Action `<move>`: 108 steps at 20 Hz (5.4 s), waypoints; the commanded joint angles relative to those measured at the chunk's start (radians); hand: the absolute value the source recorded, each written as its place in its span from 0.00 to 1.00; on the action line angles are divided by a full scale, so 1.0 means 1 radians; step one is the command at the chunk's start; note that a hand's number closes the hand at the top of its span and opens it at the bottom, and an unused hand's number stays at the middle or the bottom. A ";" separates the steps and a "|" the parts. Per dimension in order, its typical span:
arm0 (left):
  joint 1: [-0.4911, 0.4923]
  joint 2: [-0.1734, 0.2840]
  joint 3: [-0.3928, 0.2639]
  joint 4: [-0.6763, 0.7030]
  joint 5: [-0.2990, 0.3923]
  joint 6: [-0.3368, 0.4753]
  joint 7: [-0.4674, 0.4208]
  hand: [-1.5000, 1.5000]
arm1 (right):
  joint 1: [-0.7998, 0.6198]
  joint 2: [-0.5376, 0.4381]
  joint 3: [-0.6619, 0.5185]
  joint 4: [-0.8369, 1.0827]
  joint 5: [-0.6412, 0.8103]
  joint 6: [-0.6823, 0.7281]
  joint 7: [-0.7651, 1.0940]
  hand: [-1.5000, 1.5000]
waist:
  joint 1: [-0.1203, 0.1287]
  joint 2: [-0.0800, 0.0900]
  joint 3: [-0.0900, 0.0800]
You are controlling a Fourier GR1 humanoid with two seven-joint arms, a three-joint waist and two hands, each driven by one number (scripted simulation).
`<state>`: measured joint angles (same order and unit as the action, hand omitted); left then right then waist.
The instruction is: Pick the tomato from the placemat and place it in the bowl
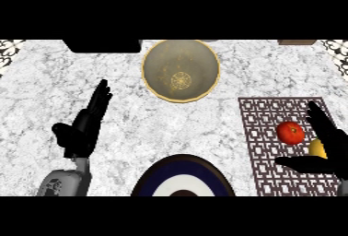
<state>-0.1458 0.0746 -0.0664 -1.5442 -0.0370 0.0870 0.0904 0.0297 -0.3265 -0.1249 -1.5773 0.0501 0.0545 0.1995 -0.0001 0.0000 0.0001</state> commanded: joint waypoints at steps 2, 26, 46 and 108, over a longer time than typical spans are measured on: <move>0.000 -0.006 0.004 -0.027 -0.023 -0.006 0.031 0.50 | -0.017 0.022 -0.049 0.082 0.034 0.017 -0.079 0.00 | 0.000 0.000 0.000; 0.037 -0.021 0.004 -0.076 -0.026 -0.028 0.046 0.50 | -0.104 0.017 0.075 0.349 0.320 0.013 -0.292 1.00 | 0.003 0.000 0.000; -0.012 -0.012 0.057 -0.006 -0.021 -0.013 0.023 0.50 | -0.214 -0.042 0.443 -0.321 -0.006 0.710 -0.709 1.00 | -0.021 -0.007 0.000; -0.050 -0.014 0.033 0.013 -0.014 -0.075 -0.006 0.50 | -1.290 0.184 0.221 1.287 0.380 0.285 -0.955 0.00 | 0.061 0.024 0.000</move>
<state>-0.1882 0.0289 -0.0619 -1.5433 -0.0732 0.0427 0.0990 -1.2349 -0.1477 0.1598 -0.3385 0.4844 0.3045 -0.6888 0.0612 0.0248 0.0003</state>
